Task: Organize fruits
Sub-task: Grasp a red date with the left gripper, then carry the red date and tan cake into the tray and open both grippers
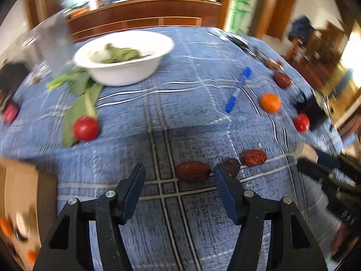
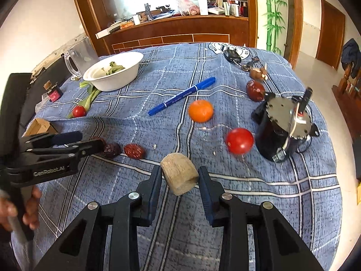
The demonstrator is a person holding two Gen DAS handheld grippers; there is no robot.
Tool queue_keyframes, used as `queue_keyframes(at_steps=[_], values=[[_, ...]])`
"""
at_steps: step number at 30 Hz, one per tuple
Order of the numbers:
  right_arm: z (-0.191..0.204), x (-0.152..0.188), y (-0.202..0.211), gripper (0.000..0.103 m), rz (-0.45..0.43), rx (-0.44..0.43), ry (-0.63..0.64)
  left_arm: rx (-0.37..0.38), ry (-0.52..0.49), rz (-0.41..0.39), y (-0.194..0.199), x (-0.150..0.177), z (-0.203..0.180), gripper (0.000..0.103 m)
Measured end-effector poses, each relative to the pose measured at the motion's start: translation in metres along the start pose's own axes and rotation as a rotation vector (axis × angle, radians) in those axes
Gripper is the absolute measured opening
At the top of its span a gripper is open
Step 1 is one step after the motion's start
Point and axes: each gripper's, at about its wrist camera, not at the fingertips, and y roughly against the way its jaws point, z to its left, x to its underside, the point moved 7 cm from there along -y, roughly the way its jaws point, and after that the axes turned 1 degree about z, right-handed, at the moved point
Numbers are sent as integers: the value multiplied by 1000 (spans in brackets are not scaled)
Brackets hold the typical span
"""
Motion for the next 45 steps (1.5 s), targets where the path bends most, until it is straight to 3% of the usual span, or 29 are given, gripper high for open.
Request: queue_keyframes(at_steps=[7,9,11,20,24,29,35,45], values=[[-10,4,0,35,4,-4,-32,21,-161,12,-12,-5,-5,61],[-11,4,0,35,4,-1,-38,5,-188,-10,-13,-5,-6,54],[-12,4,1,35,4,8,-40,9,-186,-29,-11,-6,-8,29],[-2,16,15,35,-10,59,-8,48,-31,-14,14,25,5,29],[7,26,29,35,-26,63,-12,9,-7,-12,35,57,5,29],[18,42,46,35,-28,83,-8,43,34,-31,63,89,5,29],[40,77,58,35,8,89,-19,30,69,-45,90,121,9,29],[84,110,67,35,34,82,-23,54,119,-53,122,154,27,29]])
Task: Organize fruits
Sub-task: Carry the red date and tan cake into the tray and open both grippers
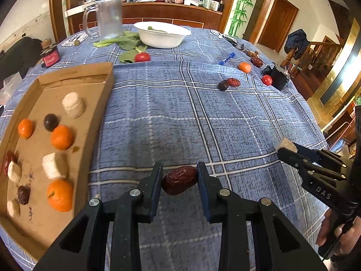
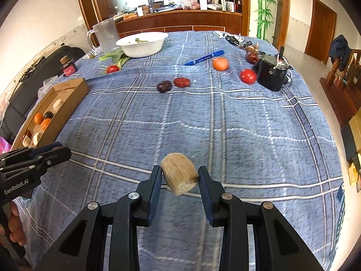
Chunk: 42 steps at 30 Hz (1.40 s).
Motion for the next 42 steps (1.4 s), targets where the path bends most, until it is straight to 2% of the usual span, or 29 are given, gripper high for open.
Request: queue_keyframes(at_steps=[13,21,29,35,42], values=[[73,-20,-2,36,-19,-46,77,-5,78,-54,41,1,50,29],[143,-43,-5,36,-42,-126,179,-91,163,-82,64,4,118,29],[211,-60,-15,36,-40,-205,279,-165,228,-70,77,24,180,30],[255,-66,-26,36,-28,-246,352,-168,251,-50,80,43,198,30],[305,-65,-44,36,-15,-270,458,-152,238,-18,73,55,195,30]])
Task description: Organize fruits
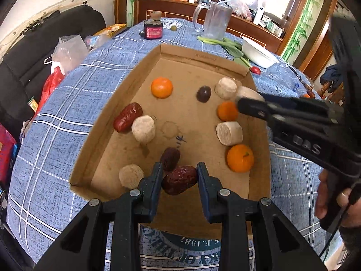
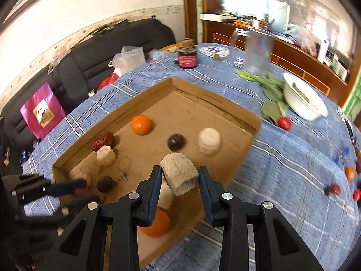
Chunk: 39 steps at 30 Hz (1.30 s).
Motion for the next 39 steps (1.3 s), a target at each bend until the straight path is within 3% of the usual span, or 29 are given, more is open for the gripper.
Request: queue_keyframes(at_steps=[12,27,32,39], values=[[27,-10,-49,36,77,-4,106,13,-37,45,-18,5,-10,30],[28,-12,-68,37,93,-18,138,15,-63,42,-25,4,-10,30],[27,-12,-68,45,99,-5,137,22,-61,36,-22,6,-7,39],[22,-12,-57,45,87,33,111,33,-66,10,-14,7,-3,43]])
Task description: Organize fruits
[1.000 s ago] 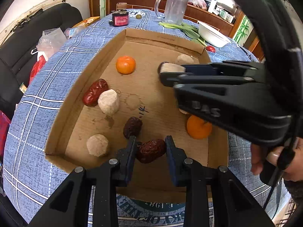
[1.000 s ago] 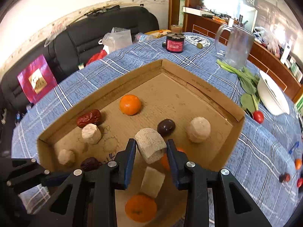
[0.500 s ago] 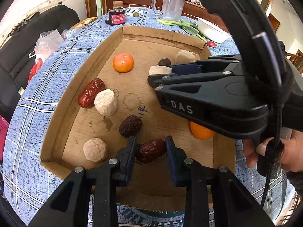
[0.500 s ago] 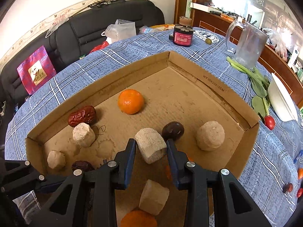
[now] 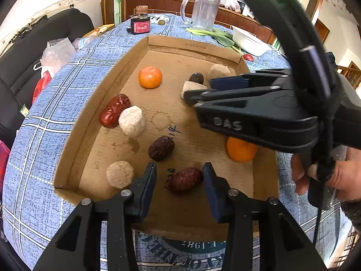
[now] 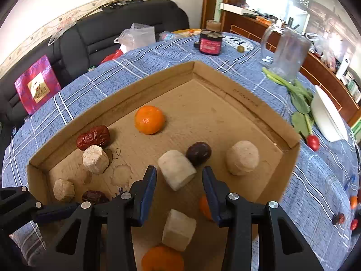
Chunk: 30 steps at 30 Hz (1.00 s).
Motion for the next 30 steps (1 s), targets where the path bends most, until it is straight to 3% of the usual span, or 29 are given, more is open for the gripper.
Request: queue_keyframes(at_steps=[3,8,16,18,24,30], values=[[-3,3,12,46,-6,17,-25,4,1,-12,4,0,4,48],[-12,20,42,46,-9,54,-103,-29,-17,-75,18,0,13,67],[-22,80,103,64,-41,131,-262,-75,38,-180,42,5,27,77],[-20,99,117,73,-50,163,-283,-88,57,-196,48,10,26,79],[-6,146,135,78,-46,176,-313,-141,144,-154,56,33,25,88],[15,171,149,87,-97,178,-344,-193,115,-116,71,61,17,89]])
